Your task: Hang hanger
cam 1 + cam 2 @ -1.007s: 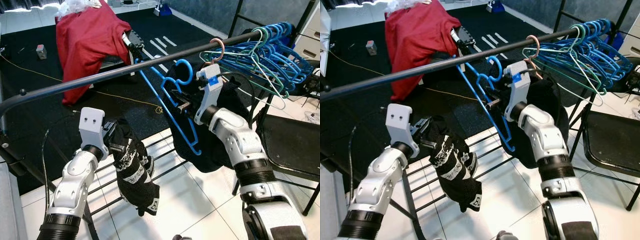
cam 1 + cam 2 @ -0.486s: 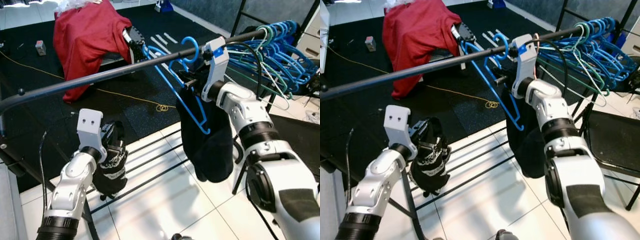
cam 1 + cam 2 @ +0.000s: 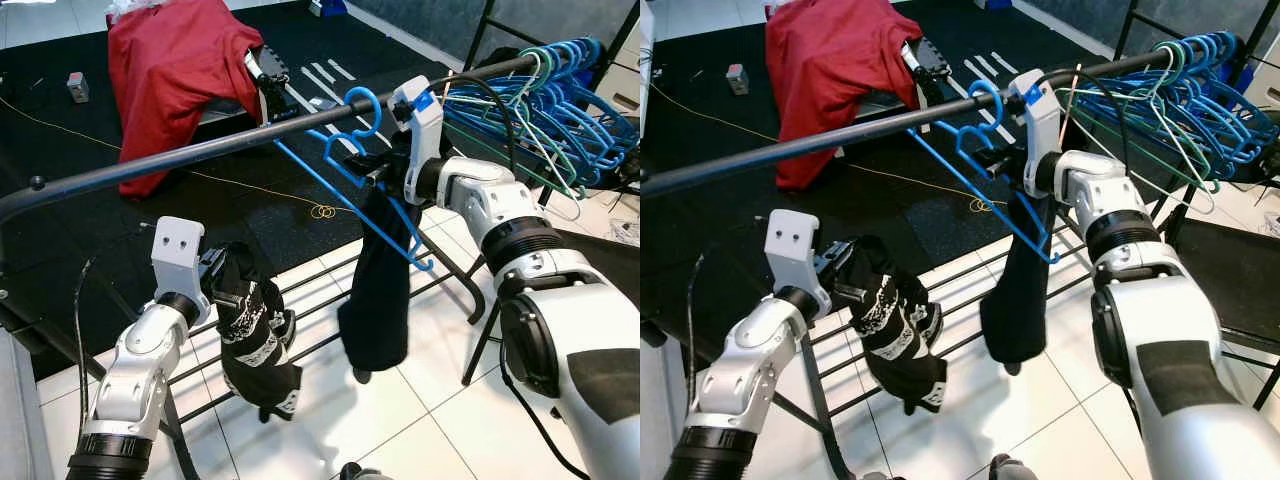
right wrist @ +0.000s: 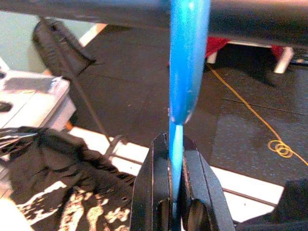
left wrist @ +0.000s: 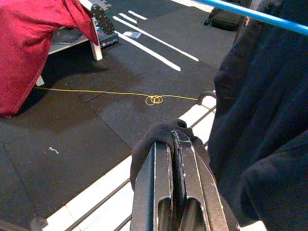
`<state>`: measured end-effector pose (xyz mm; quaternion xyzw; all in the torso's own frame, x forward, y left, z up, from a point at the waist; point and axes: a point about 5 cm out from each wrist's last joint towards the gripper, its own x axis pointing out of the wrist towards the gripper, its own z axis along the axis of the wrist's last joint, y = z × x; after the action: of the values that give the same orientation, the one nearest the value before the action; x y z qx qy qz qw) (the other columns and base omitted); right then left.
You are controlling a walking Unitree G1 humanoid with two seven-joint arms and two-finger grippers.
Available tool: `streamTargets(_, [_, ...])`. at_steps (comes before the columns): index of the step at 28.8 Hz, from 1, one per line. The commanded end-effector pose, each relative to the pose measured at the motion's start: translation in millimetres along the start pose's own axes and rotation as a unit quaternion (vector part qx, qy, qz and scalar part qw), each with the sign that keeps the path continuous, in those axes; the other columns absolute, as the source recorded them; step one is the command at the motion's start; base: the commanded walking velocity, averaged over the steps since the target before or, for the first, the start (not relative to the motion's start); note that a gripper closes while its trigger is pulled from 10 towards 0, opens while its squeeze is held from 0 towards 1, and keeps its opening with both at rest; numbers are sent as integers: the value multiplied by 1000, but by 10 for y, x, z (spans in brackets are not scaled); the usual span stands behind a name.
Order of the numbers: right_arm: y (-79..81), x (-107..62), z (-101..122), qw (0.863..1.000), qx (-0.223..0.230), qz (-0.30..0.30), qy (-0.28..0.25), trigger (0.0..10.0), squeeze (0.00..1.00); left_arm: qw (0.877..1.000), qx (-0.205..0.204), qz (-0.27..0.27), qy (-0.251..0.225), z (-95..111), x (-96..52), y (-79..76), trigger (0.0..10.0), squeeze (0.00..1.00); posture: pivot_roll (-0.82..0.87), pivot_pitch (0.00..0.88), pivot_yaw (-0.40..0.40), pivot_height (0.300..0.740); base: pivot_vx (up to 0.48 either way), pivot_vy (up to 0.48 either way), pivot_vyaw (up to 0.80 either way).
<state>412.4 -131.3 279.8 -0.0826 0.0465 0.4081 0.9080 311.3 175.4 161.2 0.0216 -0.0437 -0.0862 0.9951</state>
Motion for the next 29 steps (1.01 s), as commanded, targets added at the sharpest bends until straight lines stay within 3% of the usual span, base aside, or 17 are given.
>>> streamTargets(1, [13,14,9,1000,-5,7,10,10000,0,1000,7,3,-8,44,-33,36,10000,0,-46,196,-33,740,0,0,0])
streamTargets(11, [21,41,11,1000,-15,0,8,10000,0,1000,7,3,-8,44,-31,31,10000,0,-44,194,-35,740,0,0,0])
streamTargets(19, [-109,-46,168,997,-28,-62,-25,10000,0,1000,9,2,-11,58,-8,42,10000,0,-44,166,-38,740,0,0,0])
streamTargets(29, [-140,-75,243,996,-31,-75,-38,10000,0,1000,9,5,-14,65,-5,59,10000,0,-42,149,-39,740,0,0,0])
